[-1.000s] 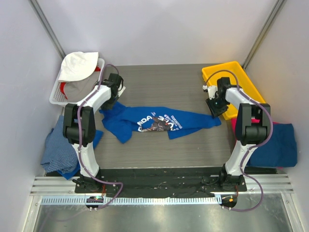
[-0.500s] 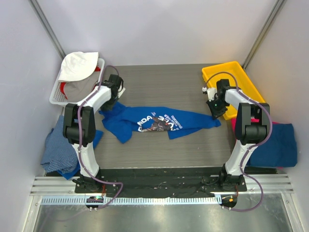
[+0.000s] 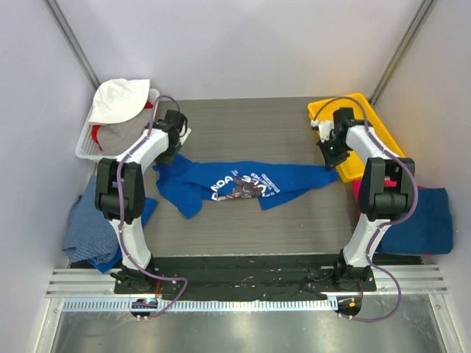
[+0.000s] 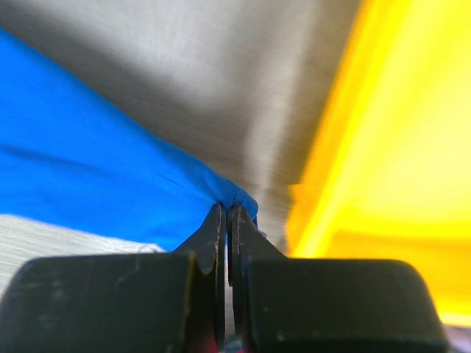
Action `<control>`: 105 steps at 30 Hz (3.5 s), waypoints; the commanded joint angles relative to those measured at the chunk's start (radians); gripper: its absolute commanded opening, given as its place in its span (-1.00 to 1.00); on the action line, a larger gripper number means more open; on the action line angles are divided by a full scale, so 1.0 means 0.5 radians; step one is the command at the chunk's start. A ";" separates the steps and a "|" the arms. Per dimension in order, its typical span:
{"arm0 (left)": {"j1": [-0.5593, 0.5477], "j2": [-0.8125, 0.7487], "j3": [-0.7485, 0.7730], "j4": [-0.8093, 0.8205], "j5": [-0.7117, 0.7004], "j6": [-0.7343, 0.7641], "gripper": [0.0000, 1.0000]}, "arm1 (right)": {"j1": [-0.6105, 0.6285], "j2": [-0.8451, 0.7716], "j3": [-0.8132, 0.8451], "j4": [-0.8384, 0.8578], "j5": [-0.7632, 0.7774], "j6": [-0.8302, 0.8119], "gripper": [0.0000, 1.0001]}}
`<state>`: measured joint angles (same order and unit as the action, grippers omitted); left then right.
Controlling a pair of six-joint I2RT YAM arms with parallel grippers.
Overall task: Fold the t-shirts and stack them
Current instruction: Flatten out the tshirt
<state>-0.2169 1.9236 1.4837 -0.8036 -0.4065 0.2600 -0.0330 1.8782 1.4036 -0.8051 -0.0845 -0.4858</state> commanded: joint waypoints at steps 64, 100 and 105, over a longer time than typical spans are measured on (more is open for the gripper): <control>-0.100 -0.844 -0.025 0.190 0.506 -0.146 -1.00 | 0.486 -0.750 -0.156 -0.936 -0.463 -0.402 -0.98; -0.165 -0.709 -0.455 0.405 0.291 -0.100 -1.00 | 0.732 -0.284 -0.206 0.573 0.568 0.370 -0.10; -0.165 -0.605 -0.378 0.371 0.276 -0.112 -1.00 | 0.677 0.004 -0.022 0.607 0.455 0.355 -0.10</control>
<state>-0.2943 1.5883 1.2545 -0.6434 -0.2459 0.1951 0.3279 1.8050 1.3090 -0.5663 0.1581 -0.3298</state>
